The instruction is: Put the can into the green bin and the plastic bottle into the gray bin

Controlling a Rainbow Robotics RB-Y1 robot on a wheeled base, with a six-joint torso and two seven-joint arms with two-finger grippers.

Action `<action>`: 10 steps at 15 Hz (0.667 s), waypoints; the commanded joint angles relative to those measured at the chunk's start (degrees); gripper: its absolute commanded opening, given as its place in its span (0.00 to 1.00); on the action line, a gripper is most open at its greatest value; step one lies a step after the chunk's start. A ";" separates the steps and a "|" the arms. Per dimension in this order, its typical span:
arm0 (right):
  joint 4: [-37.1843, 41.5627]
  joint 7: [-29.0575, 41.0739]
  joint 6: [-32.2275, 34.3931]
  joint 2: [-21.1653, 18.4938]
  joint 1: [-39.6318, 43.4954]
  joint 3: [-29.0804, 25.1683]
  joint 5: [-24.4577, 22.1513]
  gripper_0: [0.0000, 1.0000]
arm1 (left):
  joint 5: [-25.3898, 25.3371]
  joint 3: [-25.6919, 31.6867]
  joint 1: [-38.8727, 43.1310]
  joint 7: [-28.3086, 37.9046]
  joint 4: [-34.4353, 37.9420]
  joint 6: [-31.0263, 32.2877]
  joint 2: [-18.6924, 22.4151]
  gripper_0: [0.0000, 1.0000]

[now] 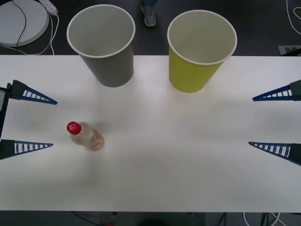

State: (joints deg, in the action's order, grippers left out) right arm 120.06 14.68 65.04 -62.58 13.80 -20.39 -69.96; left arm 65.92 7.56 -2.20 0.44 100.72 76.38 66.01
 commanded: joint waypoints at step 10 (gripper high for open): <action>0.00 0.00 0.00 0.00 0.00 0.00 0.00 1.00 | -3.52 -1.67 0.97 0.00 -0.70 -1.67 3.52 1.00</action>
State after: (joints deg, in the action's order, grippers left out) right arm 120.06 14.68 65.04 -62.58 13.79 -20.39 -69.96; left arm 62.64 5.90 -1.23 0.36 100.12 74.85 68.98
